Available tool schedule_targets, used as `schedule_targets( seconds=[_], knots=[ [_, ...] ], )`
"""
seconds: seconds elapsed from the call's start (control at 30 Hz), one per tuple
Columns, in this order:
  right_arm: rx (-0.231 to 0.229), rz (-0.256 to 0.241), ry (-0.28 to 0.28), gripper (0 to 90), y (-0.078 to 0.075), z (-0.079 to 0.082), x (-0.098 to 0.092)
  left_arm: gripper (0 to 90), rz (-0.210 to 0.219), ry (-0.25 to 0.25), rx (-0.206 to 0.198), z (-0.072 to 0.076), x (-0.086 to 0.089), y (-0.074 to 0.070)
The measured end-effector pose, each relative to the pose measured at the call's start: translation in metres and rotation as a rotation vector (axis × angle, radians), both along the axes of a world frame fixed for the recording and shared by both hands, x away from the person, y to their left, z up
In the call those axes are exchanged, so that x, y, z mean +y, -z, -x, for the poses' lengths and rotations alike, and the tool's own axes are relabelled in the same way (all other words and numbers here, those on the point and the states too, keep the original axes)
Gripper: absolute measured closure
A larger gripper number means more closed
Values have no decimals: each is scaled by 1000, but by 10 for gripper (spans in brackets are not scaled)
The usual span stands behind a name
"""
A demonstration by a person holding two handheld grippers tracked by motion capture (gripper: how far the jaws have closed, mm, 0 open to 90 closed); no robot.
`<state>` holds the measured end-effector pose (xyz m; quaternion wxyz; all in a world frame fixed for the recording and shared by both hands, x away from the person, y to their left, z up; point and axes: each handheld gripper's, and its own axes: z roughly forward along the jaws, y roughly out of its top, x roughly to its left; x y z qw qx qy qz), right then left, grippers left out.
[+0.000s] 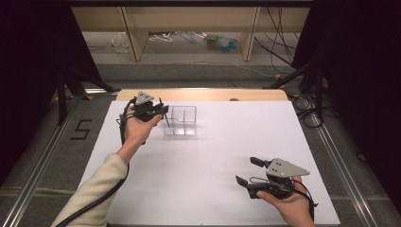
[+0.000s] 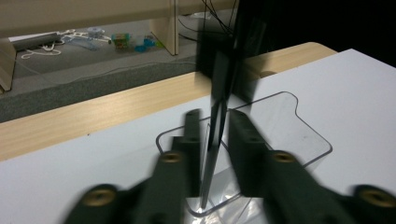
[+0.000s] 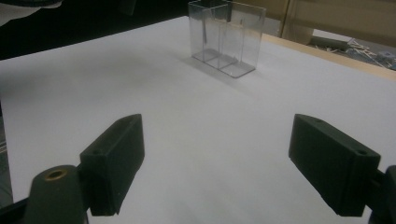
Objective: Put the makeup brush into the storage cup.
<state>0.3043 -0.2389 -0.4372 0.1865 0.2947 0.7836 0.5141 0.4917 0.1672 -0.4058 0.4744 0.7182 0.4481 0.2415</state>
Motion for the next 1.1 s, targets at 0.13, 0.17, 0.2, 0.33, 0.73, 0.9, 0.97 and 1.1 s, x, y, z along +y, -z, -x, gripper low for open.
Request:
schedule_targets(
  seconds=[0.13,0.17,0.2,0.33,0.73,0.9,0.97,1.1],
  knots=[
    [-10,-15,-5,193,1,-1,1,294,-2,-8,47,6,1,-2],
    [-9,-15,-6,193,1,-1,1,271,-6,-4,43,8,2,-2],
    [-9,-16,-6,193,1,-1,1,241,-3,4,40,9,3,-2],
    [-2,2,-1,193,0,0,0,181,2,4,35,12,6,-2],
    [-11,-20,-4,192,1,-1,1,153,47,50,-57,32,23,-6],
    [-18,-35,-7,192,2,-1,2,150,53,46,-91,45,29,-6],
    [-11,-21,-4,192,1,-1,1,149,57,52,-94,50,30,-5],
    [-20,-34,-10,192,2,-1,2,149,54,73,-106,60,32,-5]
  ],
)
